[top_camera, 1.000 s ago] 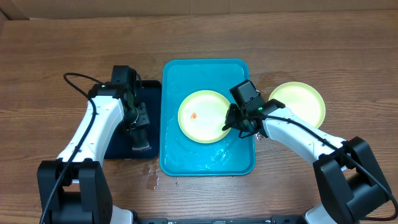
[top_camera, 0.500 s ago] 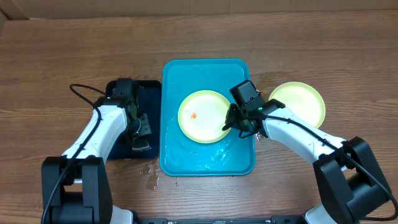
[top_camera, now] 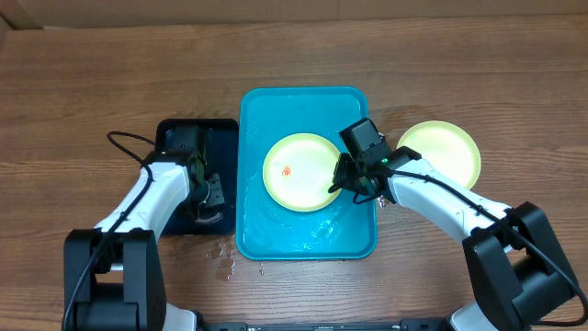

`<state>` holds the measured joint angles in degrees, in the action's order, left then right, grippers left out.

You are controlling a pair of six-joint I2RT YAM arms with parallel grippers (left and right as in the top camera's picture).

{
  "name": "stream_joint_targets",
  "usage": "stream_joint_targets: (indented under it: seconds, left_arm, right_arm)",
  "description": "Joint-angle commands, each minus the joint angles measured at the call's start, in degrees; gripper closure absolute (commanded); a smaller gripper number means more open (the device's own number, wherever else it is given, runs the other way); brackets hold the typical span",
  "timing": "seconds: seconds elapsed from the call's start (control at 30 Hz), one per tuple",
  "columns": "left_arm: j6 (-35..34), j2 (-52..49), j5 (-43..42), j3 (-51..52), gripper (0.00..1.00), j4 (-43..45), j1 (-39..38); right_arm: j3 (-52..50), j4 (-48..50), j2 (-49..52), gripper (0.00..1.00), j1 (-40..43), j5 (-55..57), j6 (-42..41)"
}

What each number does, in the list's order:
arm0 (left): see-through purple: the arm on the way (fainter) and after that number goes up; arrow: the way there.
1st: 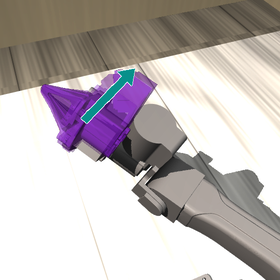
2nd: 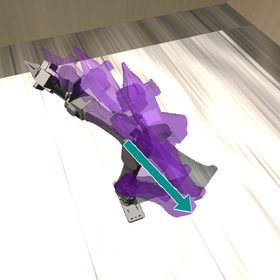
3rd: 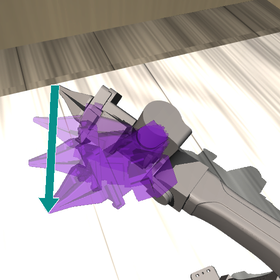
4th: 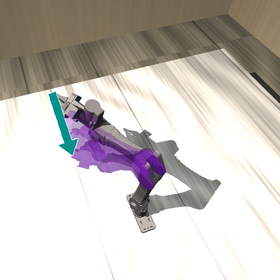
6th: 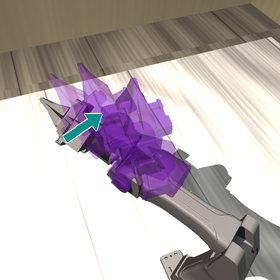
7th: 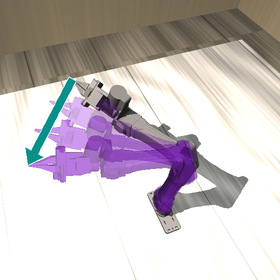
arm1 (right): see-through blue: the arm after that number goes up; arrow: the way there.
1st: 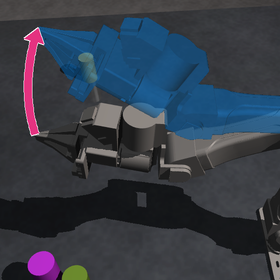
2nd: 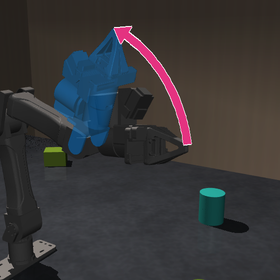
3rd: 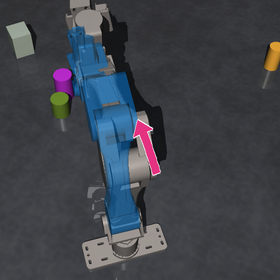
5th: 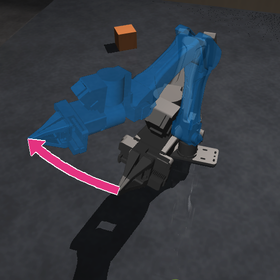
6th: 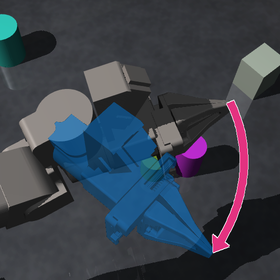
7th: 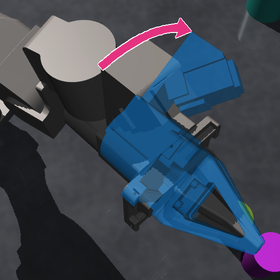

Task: Clean dirty plates on tray and stack at the side
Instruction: 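Grasp the green sponge on the black tray with the left gripper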

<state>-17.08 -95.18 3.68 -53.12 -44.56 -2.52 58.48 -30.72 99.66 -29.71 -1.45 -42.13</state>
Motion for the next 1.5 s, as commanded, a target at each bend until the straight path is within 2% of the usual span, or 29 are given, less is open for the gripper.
stream_joint_targets:
  seconds: [0.0, 0.1, 0.27, 0.5, 0.73, 1.17, 1.2, 1.27, 1.3, 1.47]
  left_arm:
    - [3.6, -0.4, 0.6, -6.8, 0.96, -1.9, 0.8]
    - [7.4, -0.4, 3.3, -12.9, 0.96, -3.0, 1.2]
    - [14.5, -0.4, 3.8, -17.8, 0.96, -1.2, 1.3]
    - [13.3, -0.4, 3.4, -13.6, 0.96, 0.5, 1.3]
    - [13.2, -0.5, -0.7, -3.6, 0.96, 10.6, 1.3]
    - [11.7, -0.8, -3.8, -3.2, 0.96, 13.3, 1.3]
    - [11.7, -0.8, -4.0, -3.2, 0.93, 13.3, 1.3]
    - [11.7, -0.8, -4.4, -3.2, 0.75, 13.4, 1.3]
    - [11.7, -0.8, -4.4, -3.2, 0.7, 13.4, 1.3]
    - [11.7, -0.8, -4.3, -3.2, 0.63, 13.4, 1.3]
  right_arm:
    - [-0.4, 0.2, 0.5, 0.68, -0.2, 0.6, 0.3]
    - [-0.4, 0.2, 0.5, 0.61, -0.2, 0.6, 0.3]
    - [-0.4, 0.2, 0.5, 0.61, -0.2, 0.5, 0.3]
    - [-0.4, 0.7, 0.5, 0.6, -0.2, 0.5, 0.3]
    - [-0.4, 0.9, 0.5, 0.6, -0.2, 0.6, 0.3]
    - [-0.4, 2.5, 2.1, 0.62, -0.2, 1.5, 0.1]
    - [-0.4, 2.6, 2.2, 0.62, -0.2, 1.4, 0.1]
    - [-0.4, 2.6, 2.2, 0.67, -0.2, 1.3, 0.0]
    - [-0.4, 2.6, 2.2, 0.7, -0.2, 1.2, 0.0]
    - [-0.4, 2.3, 2.2, 0.78, -0.2, -1.7, 0.1]
